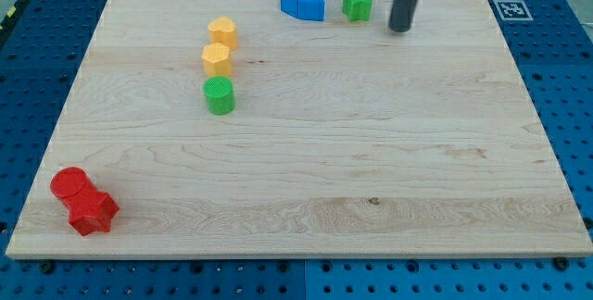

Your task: Move the green star to the bottom right of the blue triangle

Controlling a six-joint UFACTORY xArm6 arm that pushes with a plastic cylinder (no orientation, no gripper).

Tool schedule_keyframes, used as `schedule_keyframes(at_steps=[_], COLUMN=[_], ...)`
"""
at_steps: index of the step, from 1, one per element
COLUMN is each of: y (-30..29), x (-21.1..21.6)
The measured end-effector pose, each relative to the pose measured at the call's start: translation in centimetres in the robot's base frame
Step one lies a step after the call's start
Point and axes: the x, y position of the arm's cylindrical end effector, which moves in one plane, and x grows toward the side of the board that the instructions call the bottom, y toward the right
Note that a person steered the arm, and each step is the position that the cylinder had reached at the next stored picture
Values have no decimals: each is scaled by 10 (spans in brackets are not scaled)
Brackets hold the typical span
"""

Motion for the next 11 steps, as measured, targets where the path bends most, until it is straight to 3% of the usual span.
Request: schedule_keyframes(at_steps=[2, 3, 5, 8, 11], y=[-23, -44, -56, -118, -131], x=[-62, -70, -39, -32, 25])
